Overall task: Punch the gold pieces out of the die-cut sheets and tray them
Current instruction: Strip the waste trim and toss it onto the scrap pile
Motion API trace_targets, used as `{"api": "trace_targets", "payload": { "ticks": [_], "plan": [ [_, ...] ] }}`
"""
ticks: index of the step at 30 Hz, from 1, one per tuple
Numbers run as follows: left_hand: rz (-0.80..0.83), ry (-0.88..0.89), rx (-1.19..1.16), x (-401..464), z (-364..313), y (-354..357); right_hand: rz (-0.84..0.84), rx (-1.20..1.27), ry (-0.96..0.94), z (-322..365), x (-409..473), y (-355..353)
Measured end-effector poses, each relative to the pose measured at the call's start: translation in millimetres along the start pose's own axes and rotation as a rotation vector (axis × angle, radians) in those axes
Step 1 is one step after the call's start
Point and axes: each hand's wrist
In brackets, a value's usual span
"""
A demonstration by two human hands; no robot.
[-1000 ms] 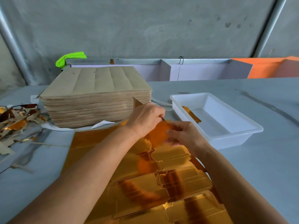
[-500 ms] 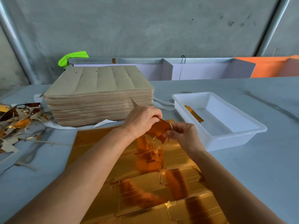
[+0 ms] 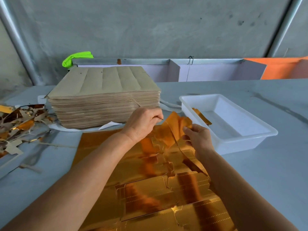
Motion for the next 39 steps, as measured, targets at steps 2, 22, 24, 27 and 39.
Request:
{"api": "trace_targets", "payload": {
  "ticks": [2, 22, 24, 27, 39],
  "plan": [
    [-0.003, 0.003, 0.009, 0, 4, -2, -0.145, 0.013, 0.045, -3, 5, -3],
    [0.103, 0.039, 0.241, -12, 14, 8, -0.279, -0.008, -0.252, 21, 9, -8],
    [0.031, 0.01, 0.311, -11, 14, 13, -0.18, 0.02, -0.281, 23, 4, -7],
    [0.062, -0.047, 0.605, -3, 14, 21, -0.006, 0.047, -0.329, 27, -7, -10],
    [0.334, 0.009, 0.397, 10, 26, 49, -0.109, 0.227, -0.161, 31, 0, -25]
  ]
}}
Point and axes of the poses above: each hand's wrist, its own x-axis towards the middle knuckle, its own y-axis out of the palm, z = x × y, and after that the axes turned 14 degrees about x, right-handed
